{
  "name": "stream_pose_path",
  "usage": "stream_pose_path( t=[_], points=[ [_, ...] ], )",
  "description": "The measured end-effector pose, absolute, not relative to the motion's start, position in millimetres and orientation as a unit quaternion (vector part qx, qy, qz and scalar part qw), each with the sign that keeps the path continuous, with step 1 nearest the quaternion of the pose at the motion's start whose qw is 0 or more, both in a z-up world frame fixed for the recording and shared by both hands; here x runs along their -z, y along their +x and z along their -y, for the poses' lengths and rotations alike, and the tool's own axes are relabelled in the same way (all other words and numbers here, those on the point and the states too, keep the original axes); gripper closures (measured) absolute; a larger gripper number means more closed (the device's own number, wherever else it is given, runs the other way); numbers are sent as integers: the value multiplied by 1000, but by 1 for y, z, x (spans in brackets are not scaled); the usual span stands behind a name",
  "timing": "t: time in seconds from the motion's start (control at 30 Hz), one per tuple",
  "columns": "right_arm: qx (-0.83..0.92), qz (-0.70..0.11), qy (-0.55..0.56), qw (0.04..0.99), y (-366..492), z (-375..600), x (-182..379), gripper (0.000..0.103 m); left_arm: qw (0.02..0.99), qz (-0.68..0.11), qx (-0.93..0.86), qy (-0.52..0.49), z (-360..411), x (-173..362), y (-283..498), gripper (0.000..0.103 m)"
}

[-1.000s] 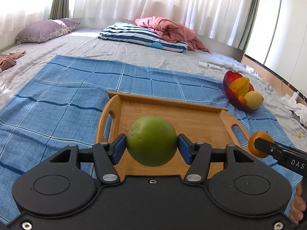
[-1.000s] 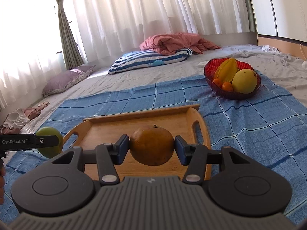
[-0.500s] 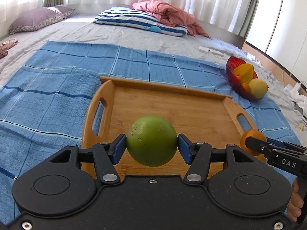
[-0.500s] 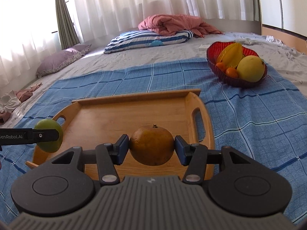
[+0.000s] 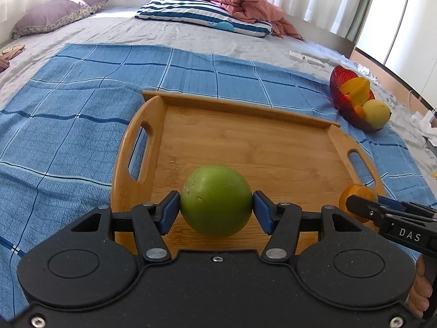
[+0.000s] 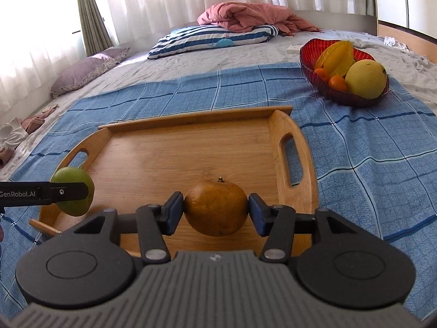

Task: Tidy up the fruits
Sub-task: 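Lift the green pomelo and orange and carry both over the wooden tray, then lower both fruits onto the tray and open both grippers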

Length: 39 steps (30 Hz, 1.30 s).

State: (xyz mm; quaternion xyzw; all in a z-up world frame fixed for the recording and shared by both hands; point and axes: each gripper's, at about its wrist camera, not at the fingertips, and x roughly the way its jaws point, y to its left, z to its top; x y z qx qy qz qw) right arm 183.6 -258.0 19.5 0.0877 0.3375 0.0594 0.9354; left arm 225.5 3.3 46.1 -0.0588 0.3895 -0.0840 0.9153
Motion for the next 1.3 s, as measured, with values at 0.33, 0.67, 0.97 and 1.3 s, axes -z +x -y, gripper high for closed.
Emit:
stream_pose_path(
  t=[0.33, 0.67, 0.97, 1.3],
  points=[
    [-60, -346, 82, 933, 187, 255, -19, 47, 915, -392, 81, -60, -3, -43, 228, 47],
    [-59, -348, 75, 933, 187, 252, -19, 47, 914, -392, 81, -61, -3, -43, 227, 46],
    [-60, -350, 76, 932, 187, 253, -19, 45, 921, -379, 76, -56, -3, -47, 225, 47],
    [-60, -352, 80, 931, 187, 254, -19, 44, 922, -379, 66, -40, 1, -45, 227, 47]
  ],
)
